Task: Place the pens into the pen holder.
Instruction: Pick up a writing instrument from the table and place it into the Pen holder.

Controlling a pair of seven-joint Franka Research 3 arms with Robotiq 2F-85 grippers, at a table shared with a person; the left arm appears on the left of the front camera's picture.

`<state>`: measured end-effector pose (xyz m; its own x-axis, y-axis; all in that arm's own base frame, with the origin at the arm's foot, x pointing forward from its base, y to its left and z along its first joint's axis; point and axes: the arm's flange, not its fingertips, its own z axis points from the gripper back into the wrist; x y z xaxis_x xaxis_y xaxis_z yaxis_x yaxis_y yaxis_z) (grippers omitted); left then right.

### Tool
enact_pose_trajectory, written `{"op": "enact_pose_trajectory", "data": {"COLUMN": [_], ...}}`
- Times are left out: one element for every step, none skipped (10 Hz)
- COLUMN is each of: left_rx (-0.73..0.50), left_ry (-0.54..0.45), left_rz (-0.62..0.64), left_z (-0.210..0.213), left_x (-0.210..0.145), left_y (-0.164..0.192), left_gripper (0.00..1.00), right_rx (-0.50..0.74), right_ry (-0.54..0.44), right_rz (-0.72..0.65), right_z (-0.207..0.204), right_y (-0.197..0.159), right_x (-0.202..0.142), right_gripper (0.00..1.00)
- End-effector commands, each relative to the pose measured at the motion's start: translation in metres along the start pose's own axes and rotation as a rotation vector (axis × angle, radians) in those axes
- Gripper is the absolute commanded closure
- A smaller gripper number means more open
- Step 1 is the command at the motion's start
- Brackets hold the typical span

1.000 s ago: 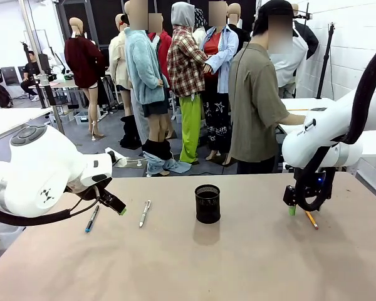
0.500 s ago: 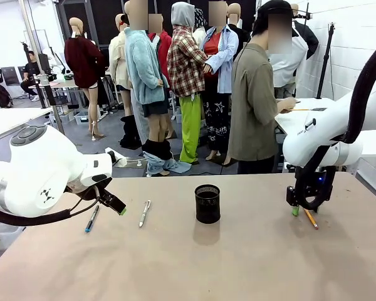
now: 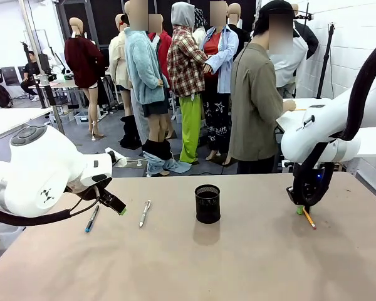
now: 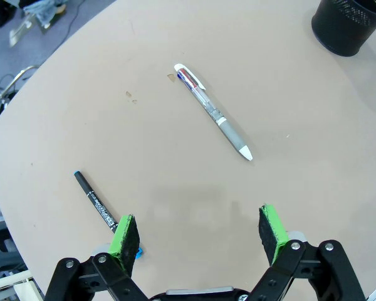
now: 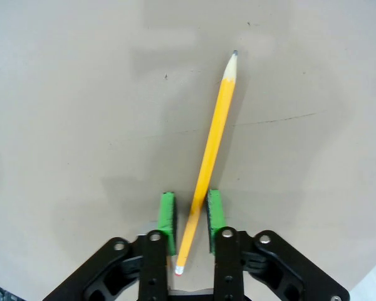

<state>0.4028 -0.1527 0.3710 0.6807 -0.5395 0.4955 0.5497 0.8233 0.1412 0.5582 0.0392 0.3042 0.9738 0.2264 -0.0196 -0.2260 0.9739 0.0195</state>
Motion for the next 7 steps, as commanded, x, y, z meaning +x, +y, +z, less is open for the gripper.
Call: {"op": "enact_pose_trajectory", "data": {"left_rx": [0.0, 0.0, 0.0, 0.0, 0.0, 0.0, 0.0], "left_ry": [-0.001, -0.001, -0.001, -0.001, -0.001, -0.001, -0.001], "left_rz": [0.004, 0.004, 0.004, 0.004, 0.004, 0.004, 0.004], "left_z": [0.0, 0.0, 0.0, 0.0, 0.0, 0.0, 0.0], "left_x": [0.0, 0.0, 0.0, 0.0, 0.0, 0.0, 0.0], "left_y": [0.002, 0.002, 0.002, 0.002, 0.002, 0.002, 0.002], "left_gripper": [0.0, 0.0, 0.0, 0.0, 0.0, 0.0, 0.0], "right_rx": [0.005, 0.011, 0.035, 0.11, 0.169, 0.238, 0.29], "right_ry": [0.041, 0.041, 0.024, -0.051, -0.117, -0.182, -0.249], "right_rz": [0.046, 0.071, 0.123, 0.242, 0.338, 0.45, 0.565], "right_z": [-0.011, -0.01, -0.006, 0.004, 0.015, 0.03, 0.044], "right_y": [0.004, 0.007, 0.009, 0.013, 0.019, 0.027, 0.036], "right_x": [0.001, 0.001, -0.002, -0.007, -0.013, -0.02, -0.025], "right_gripper": [1.0, 1.0, 1.0, 1.0, 1.0, 1.0, 1.0]}}
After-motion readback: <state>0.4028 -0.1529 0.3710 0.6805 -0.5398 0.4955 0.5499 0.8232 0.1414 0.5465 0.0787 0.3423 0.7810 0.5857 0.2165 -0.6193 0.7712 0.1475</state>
